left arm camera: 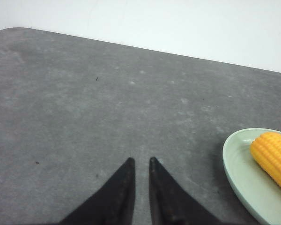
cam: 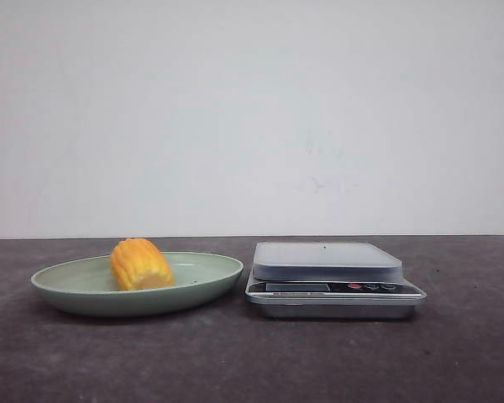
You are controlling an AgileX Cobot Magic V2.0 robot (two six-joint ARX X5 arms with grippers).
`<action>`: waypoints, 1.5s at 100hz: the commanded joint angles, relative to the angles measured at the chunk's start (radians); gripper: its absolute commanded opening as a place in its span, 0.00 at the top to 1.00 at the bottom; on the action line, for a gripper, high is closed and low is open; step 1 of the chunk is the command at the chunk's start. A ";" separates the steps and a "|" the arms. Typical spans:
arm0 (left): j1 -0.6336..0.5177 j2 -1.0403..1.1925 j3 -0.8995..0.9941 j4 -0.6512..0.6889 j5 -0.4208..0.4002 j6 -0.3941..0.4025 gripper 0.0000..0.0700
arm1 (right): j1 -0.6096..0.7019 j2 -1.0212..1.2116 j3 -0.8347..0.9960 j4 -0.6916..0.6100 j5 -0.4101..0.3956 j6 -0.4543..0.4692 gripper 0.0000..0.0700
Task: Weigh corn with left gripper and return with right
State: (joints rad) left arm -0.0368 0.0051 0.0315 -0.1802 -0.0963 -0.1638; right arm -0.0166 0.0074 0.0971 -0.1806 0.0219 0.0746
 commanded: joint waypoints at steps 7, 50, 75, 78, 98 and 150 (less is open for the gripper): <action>0.002 -0.001 -0.015 -0.007 0.004 0.014 0.98 | 0.005 -0.003 -0.041 0.030 -0.025 -0.008 0.99; 0.002 -0.001 -0.015 -0.007 0.004 0.014 0.98 | 0.027 -0.003 -0.084 0.001 -0.031 -0.001 0.99; 0.002 -0.001 -0.015 -0.007 0.004 0.014 0.98 | 0.027 -0.003 -0.084 0.031 -0.022 -0.004 0.99; 0.002 -0.001 -0.015 -0.007 0.004 0.014 0.98 | 0.027 -0.003 -0.084 0.031 -0.022 -0.004 0.99; 0.002 -0.001 -0.015 -0.007 0.004 0.014 0.98 | 0.027 -0.003 -0.084 0.031 -0.022 -0.004 0.99; 0.002 -0.001 -0.015 -0.007 0.004 0.014 0.98 | 0.027 -0.003 -0.084 0.031 -0.022 -0.004 0.99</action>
State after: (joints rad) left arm -0.0368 0.0051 0.0315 -0.1802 -0.0963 -0.1638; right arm 0.0082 0.0063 0.0151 -0.1631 -0.0032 0.0673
